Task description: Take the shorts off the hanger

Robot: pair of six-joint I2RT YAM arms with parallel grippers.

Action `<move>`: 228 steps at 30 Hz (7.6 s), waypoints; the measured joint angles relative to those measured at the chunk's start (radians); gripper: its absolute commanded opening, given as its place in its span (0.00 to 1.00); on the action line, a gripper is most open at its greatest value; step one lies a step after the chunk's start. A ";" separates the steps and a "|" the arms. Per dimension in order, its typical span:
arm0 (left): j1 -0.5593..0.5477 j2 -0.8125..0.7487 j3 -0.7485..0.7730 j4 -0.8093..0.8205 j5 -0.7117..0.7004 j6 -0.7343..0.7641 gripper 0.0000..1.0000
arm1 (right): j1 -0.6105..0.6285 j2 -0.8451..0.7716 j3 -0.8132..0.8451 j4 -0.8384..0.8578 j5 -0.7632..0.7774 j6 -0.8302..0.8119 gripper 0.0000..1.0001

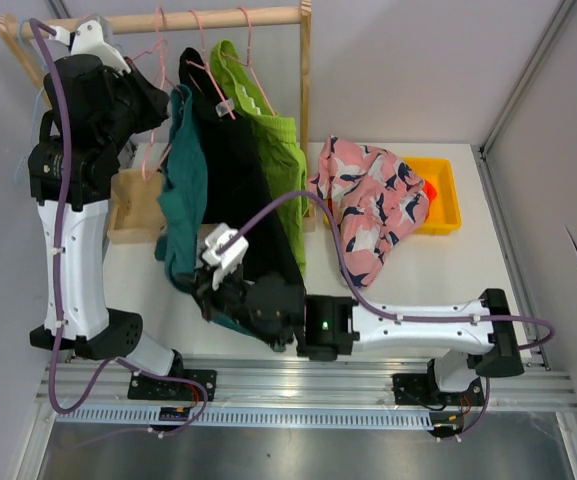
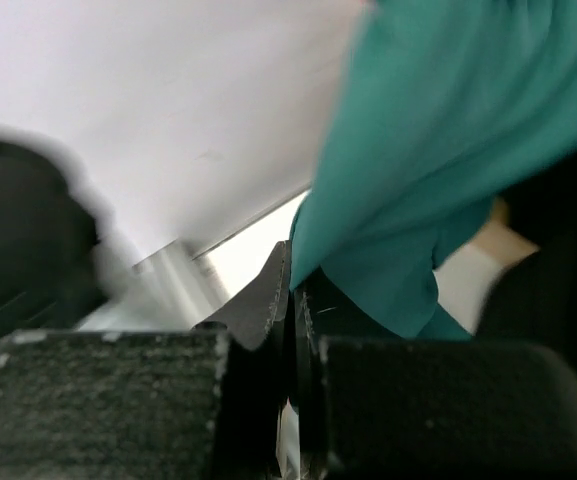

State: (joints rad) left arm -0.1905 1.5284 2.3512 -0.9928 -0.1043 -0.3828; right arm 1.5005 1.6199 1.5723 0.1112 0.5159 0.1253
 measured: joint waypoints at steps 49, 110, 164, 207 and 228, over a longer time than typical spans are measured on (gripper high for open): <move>0.024 -0.503 -0.525 -0.073 0.035 -0.016 0.00 | -0.113 -0.654 0.211 -0.301 0.341 -0.381 0.00; 0.024 -0.438 -0.404 -0.058 -0.047 0.061 0.00 | -1.464 -0.085 -0.312 0.081 -0.686 0.226 0.00; 0.156 0.148 0.048 0.114 -0.076 0.115 0.00 | -1.301 -0.977 -0.967 -0.212 -0.711 0.333 0.99; -0.016 -0.076 -0.147 0.204 0.167 -0.023 0.94 | -1.201 -0.875 -0.465 -0.731 -0.190 0.352 0.99; -0.065 0.122 -0.190 0.334 0.134 -0.082 0.86 | -1.200 -0.877 -0.517 -0.768 -0.196 0.332 1.00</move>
State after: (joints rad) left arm -0.2554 1.6501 2.1609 -0.6586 0.0299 -0.4652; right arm 0.3004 0.7433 1.0550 -0.6571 0.3199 0.4572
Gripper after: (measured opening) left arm 0.898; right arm 0.993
